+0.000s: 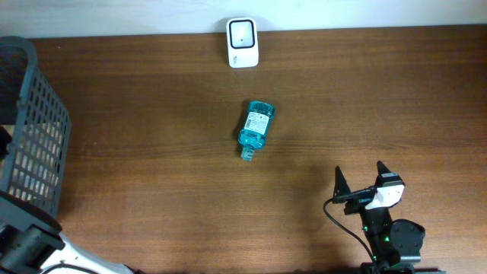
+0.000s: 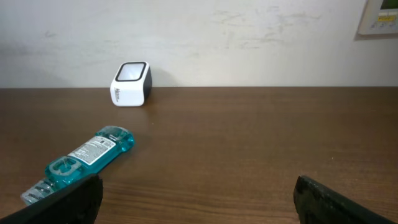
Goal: Scan the item barcode
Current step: 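Reach into the basket and grasp the clear plastic bag with left gripper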
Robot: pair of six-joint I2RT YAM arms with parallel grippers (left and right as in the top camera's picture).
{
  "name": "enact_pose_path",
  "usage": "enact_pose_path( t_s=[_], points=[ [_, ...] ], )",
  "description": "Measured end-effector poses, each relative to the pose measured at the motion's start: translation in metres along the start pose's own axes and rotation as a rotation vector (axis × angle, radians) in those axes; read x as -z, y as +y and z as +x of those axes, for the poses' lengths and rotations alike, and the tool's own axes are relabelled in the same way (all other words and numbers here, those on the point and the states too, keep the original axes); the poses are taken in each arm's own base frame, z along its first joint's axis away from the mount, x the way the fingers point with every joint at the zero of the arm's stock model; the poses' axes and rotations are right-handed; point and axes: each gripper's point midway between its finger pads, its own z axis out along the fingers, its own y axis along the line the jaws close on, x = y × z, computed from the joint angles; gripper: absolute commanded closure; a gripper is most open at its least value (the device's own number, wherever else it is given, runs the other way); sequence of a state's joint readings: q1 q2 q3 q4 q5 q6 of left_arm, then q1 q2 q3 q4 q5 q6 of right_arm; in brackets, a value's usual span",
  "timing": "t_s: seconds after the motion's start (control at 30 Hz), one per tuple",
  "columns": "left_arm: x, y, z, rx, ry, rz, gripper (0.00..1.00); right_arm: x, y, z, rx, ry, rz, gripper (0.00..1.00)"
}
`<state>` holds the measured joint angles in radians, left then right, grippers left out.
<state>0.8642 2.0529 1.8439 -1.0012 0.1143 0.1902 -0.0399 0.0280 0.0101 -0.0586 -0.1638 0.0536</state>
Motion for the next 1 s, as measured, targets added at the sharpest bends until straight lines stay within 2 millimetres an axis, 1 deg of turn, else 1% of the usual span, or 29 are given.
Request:
enact_pose_path(
  t_s=[0.07,0.2,0.27,0.33,0.37,0.47,0.53,0.57,0.63,0.7,0.77,0.93,1.0],
  points=[
    [0.003,0.001,-0.011,-0.005,-0.042,-0.005,0.11,0.0,0.0,0.0,0.0,0.0,0.0,0.02],
    [0.003,0.004,-0.023,-0.011,-0.089,-0.016,0.11,0.0,0.0,0.0,0.0,0.0,0.0,0.02],
    [0.003,0.006,-0.024,-0.011,-0.091,-0.027,0.11,0.0,0.0,0.0,0.0,0.0,0.0,0.02],
    [-0.002,0.01,-0.02,-0.009,-0.073,-0.048,0.09,0.0,0.0,0.0,0.001,0.0,0.0,0.02],
    [-0.008,0.014,-0.015,-0.006,-0.046,-0.065,0.08,0.0,0.0,0.0,0.0,0.0,0.0,0.02],
    [-0.038,0.028,0.007,0.001,0.064,-0.129,0.07,0.0,0.0,0.0,0.0,0.0,0.0,0.02],
    [-0.048,0.032,0.015,0.003,0.1,-0.148,0.1,0.0,0.0,0.0,0.0,0.0,0.0,0.02],
    [-0.052,0.034,0.017,0.005,0.112,-0.153,0.1,0.0,0.0,0.0,0.0,0.0,0.0,0.02],
    [-0.052,0.032,0.017,0.004,0.11,-0.139,0.11,0.0,0.0,0.0,0.0,0.0,0.0,0.02],
    [-0.053,0.023,0.016,-0.016,0.101,-0.076,0.16,0.0,0.0,0.0,0.0,0.0,0.0,0.02],
    [-0.054,0.014,0.014,-0.031,0.089,-0.019,0.28,0.0,0.0,0.0,0.0,0.0,0.0,0.02],
    [-0.054,-0.005,0.013,-0.065,0.076,0.083,0.51,0.0,0.0,0.0,0.0,0.0,0.0,0.02],
    [-0.054,-0.008,0.014,-0.064,0.079,0.098,0.53,0.0,0.0,0.0,0.0,0.0,0.0,0.02]
  ],
)
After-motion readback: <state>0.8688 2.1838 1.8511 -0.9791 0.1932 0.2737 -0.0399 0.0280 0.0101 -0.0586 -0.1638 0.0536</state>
